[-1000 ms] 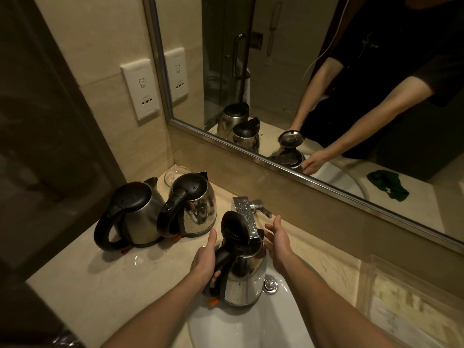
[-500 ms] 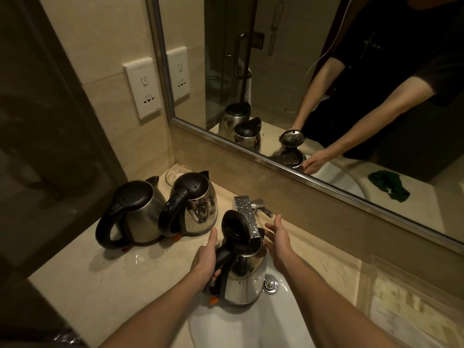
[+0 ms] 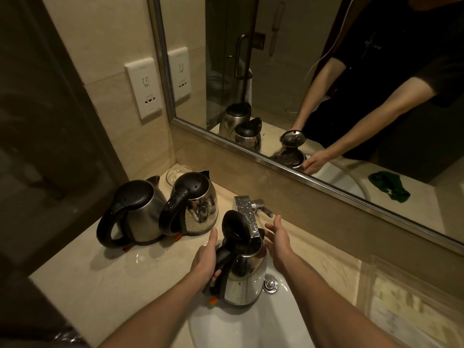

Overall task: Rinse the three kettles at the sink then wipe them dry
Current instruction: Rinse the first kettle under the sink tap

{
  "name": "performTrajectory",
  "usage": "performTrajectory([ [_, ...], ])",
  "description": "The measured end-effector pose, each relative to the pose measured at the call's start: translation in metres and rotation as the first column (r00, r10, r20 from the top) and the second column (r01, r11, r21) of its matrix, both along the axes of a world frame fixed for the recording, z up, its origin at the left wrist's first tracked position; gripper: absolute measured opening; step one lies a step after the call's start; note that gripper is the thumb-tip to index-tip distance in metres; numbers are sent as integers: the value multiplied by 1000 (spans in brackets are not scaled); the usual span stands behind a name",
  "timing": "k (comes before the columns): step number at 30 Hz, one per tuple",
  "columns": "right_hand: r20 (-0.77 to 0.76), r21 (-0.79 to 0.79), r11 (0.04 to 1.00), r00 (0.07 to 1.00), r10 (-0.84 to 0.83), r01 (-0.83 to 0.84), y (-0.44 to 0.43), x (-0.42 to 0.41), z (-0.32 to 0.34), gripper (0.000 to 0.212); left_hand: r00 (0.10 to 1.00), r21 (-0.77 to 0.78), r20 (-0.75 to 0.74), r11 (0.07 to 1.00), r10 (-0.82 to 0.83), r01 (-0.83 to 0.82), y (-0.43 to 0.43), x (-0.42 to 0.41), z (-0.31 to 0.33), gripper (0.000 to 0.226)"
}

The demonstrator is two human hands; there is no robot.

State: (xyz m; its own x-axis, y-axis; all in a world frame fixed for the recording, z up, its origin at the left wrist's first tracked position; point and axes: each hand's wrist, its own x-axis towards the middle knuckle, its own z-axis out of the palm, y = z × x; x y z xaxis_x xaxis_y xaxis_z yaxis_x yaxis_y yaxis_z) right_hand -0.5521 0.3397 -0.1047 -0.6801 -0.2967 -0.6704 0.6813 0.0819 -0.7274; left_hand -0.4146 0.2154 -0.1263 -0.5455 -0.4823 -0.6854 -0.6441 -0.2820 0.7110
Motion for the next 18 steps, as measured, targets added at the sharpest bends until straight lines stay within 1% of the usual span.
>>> performTrajectory([
  [6,-3,5,1000,1000,2,-2,1,1,2,65,1000,-2,7,1000,1,-1,1,-1,0,82],
  [11,-24,7,1000,1000,2,-2,1,1,2,58,1000,-5,6,1000,2,-2,1,-2,-1,83],
  [14,-34,10,1000,999,4,-4,2,0,2,60,1000,-5,7,1000,9,-9,0,-3,-3,91],
  [18,-24,13,1000,1000,17,-16,2,-1,-1,64,1000,-14,8,1000,15,-15,-1,-3,-4,92],
])
